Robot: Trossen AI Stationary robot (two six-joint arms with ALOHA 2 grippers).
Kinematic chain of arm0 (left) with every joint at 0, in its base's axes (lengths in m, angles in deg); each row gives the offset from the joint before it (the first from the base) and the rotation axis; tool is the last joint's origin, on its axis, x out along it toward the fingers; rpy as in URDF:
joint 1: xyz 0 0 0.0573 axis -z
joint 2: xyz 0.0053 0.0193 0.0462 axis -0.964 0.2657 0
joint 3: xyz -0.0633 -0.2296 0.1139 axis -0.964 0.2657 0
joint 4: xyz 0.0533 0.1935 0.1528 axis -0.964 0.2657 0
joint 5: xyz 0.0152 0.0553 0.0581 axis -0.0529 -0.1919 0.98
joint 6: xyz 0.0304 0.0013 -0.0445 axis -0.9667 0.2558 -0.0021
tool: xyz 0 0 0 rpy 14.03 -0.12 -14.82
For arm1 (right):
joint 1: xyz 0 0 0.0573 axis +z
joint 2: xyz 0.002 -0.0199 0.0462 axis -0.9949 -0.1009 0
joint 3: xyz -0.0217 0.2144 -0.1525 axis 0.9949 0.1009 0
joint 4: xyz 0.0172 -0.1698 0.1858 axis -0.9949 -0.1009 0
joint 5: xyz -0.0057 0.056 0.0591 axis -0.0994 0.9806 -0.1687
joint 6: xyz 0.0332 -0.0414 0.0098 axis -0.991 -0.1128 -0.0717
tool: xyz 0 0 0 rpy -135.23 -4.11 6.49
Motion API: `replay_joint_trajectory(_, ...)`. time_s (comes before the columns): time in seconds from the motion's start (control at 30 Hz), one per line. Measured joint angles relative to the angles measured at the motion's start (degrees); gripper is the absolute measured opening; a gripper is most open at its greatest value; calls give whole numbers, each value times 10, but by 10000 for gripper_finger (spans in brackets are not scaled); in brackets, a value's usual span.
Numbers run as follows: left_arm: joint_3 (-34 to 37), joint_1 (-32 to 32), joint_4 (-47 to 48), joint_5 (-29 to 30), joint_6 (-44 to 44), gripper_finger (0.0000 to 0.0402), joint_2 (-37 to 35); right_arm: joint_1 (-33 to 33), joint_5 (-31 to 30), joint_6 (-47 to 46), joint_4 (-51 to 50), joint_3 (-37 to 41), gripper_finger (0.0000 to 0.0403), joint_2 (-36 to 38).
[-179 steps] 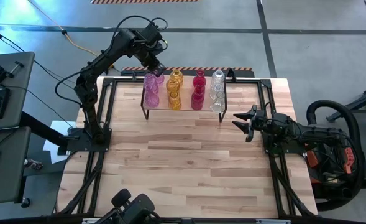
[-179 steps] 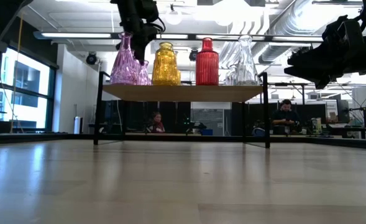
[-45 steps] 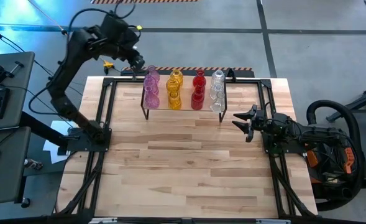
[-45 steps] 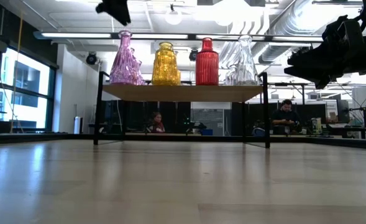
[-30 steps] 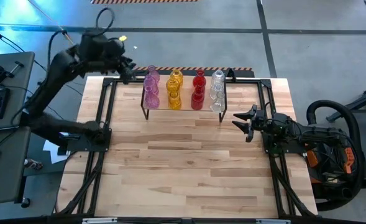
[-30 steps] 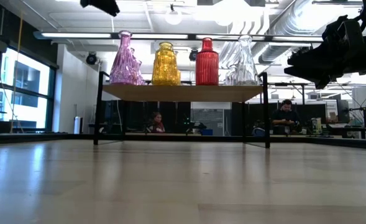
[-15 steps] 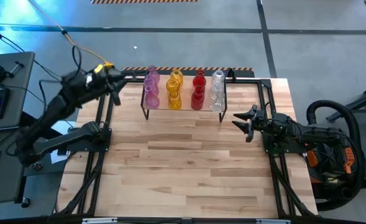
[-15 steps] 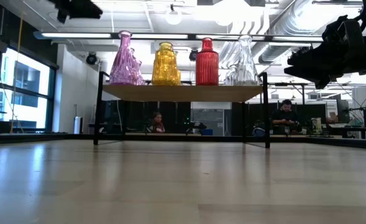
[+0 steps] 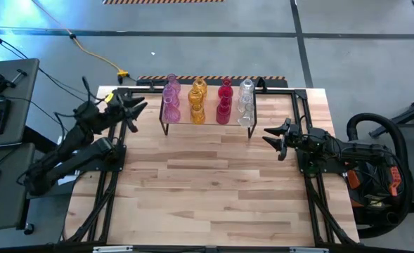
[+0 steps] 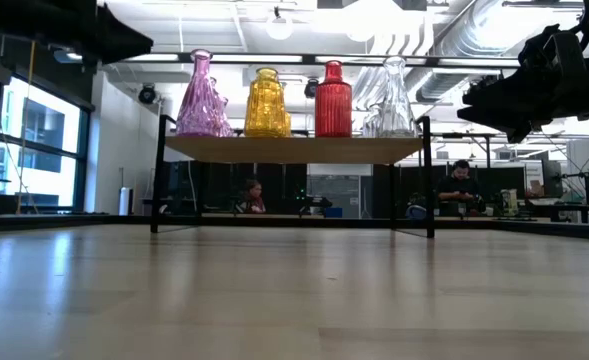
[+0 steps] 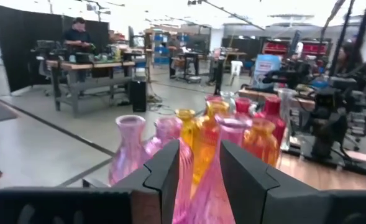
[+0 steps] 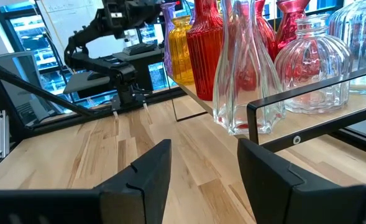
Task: Sort vases onto shelf
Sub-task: Return to Home Position
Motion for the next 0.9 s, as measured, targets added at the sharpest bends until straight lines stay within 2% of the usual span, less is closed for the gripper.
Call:
replay_joint_trajectory(0.3, 77, 0, -68, -53, -1, 107, -1, 0, 0, 0, 0, 0, 170, 0)
replay_joint_trajectory(0.5, 126, 0, -163, -57, 29, 107, -1, 0, 0, 0, 0, 0, 170, 0)
replay_joint_trajectory(0.9, 233, 0, -285, -66, 60, 107, -1, 0, 0, 0, 0, 0, 170, 0)
